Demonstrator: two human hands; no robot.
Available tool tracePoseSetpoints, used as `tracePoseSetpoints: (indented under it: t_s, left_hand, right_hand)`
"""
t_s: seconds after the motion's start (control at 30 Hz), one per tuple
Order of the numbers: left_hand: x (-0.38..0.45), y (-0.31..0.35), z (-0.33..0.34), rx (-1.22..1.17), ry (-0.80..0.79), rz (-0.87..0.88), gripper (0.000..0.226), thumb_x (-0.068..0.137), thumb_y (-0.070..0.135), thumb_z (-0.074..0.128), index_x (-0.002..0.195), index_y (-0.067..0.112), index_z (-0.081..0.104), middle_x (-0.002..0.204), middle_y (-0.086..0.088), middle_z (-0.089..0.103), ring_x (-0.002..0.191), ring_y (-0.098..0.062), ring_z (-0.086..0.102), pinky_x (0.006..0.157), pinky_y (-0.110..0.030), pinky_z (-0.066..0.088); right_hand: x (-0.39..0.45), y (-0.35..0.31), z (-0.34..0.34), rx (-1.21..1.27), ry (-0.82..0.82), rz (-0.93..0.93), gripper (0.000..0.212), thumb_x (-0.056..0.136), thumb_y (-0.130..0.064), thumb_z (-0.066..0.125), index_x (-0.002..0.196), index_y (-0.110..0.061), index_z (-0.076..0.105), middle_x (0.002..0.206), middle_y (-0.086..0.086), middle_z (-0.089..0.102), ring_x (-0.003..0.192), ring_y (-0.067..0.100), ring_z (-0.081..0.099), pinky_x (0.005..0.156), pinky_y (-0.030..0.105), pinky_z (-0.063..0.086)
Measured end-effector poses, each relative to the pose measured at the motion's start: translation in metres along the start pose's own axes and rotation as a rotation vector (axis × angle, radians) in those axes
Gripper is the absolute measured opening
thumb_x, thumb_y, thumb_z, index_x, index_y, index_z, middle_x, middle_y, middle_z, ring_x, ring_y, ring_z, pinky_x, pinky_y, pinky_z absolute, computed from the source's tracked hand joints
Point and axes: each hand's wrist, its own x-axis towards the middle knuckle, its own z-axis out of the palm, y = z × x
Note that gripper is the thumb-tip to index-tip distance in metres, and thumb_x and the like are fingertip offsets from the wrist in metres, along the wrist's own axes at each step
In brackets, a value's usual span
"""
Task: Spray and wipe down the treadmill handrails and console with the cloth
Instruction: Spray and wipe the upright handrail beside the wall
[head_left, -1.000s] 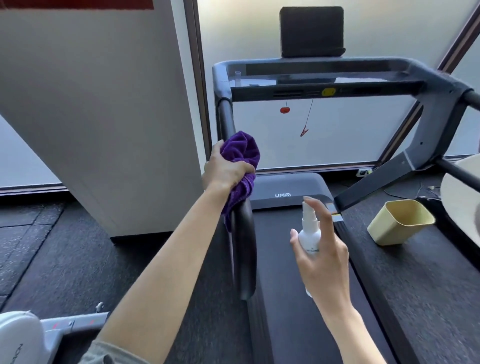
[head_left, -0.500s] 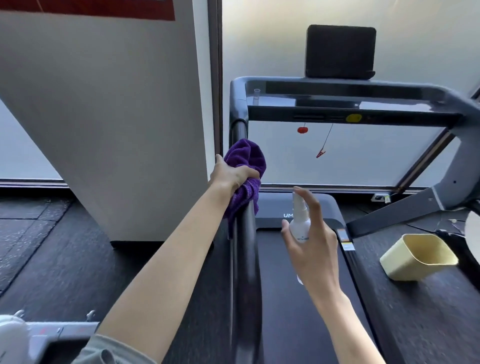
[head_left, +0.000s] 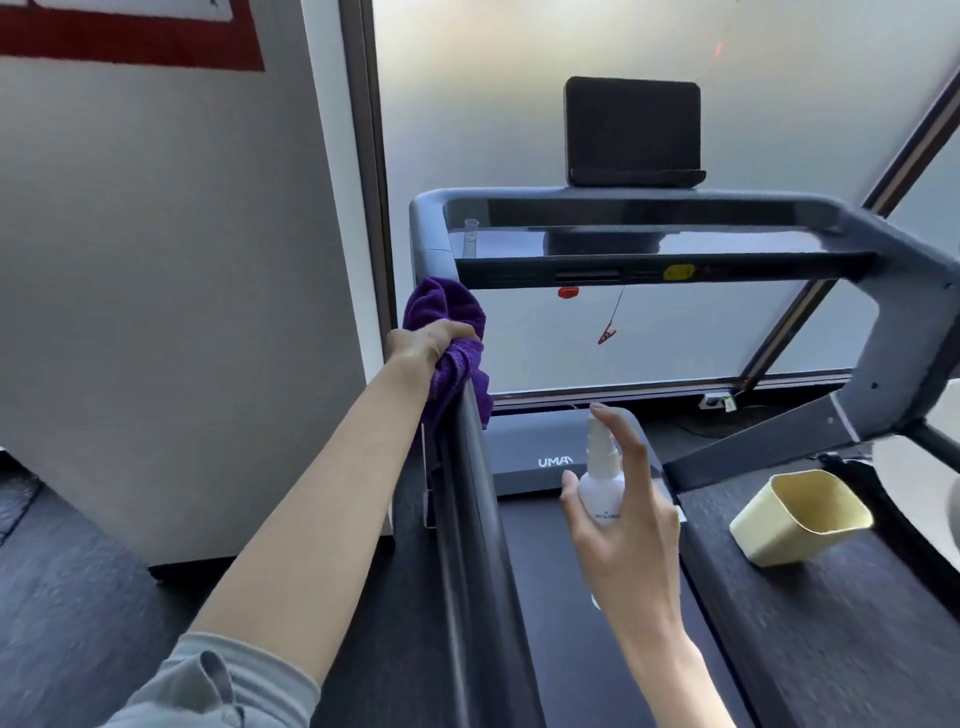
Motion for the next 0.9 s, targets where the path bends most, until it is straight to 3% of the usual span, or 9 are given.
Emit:
tracePoseSetpoints:
  t_s: [0.17,0.37,0.63,0.8,0.9]
  left_hand:
    - [-0.008,-0.007,-0.003,-0.007,-0.045,0.008,0.077,0.058,0.019,0.087,0.126,0.003,0.056,0.111,-0.013,0.067,0.095,-0.031,0.068,0.087,-0.042,0.056]
    - [-0.027,-0.014,-0.003,0.016,-0.016,0.065,0.064,0.060,0.016,0.085,0.118,0.004,0.061,0.107,-0.009,0.068,0.092,-0.026,0.067,0.082,-0.035,0.057]
    - [-0.067,-0.042,-0.011,-0.029,-0.059,0.067,0.043,0.068,0.017,0.083,0.106,0.006,0.064,0.098,-0.009,0.069,0.080,-0.023,0.066,0.070,-0.028,0.053]
    - [-0.106,-0.068,-0.020,-0.049,-0.076,0.067,0.026,0.070,0.019,0.082,0.084,0.013,0.061,0.084,-0.005,0.069,0.068,-0.017,0.065,0.054,-0.022,0.048]
    - [-0.128,-0.087,-0.026,-0.086,-0.094,0.056,0.028,0.069,0.019,0.083,0.089,0.011,0.066,0.085,-0.007,0.071,0.066,-0.019,0.066,0.057,-0.023,0.052]
  right_hand:
    - [-0.013,-0.002,-0.004,0.003,0.011,0.020,0.066,0.084,-0.007,0.068,0.133,-0.043,0.042,0.100,-0.034,0.056,0.070,-0.003,0.055,0.061,0.003,0.039]
    - [-0.030,-0.003,-0.013,0.008,0.006,0.021,0.067,0.084,-0.009,0.069,0.132,-0.047,0.041,0.078,-0.022,0.050,0.056,-0.002,0.050,0.056,0.004,0.037]
    - [-0.049,-0.005,-0.039,0.024,0.022,0.020,0.068,0.085,-0.010,0.068,0.132,-0.049,0.039,0.079,-0.021,0.052,0.059,0.000,0.050,0.057,0.010,0.039]
    - [-0.071,-0.011,-0.056,0.047,0.022,-0.026,0.067,0.084,-0.007,0.069,0.133,-0.043,0.041,0.093,-0.018,0.057,0.068,-0.005,0.053,0.060,0.003,0.038]
    - [-0.083,-0.013,-0.065,0.056,0.014,-0.035,0.067,0.084,-0.006,0.068,0.133,-0.042,0.041,0.092,-0.015,0.057,0.064,-0.005,0.052,0.058,0.002,0.036]
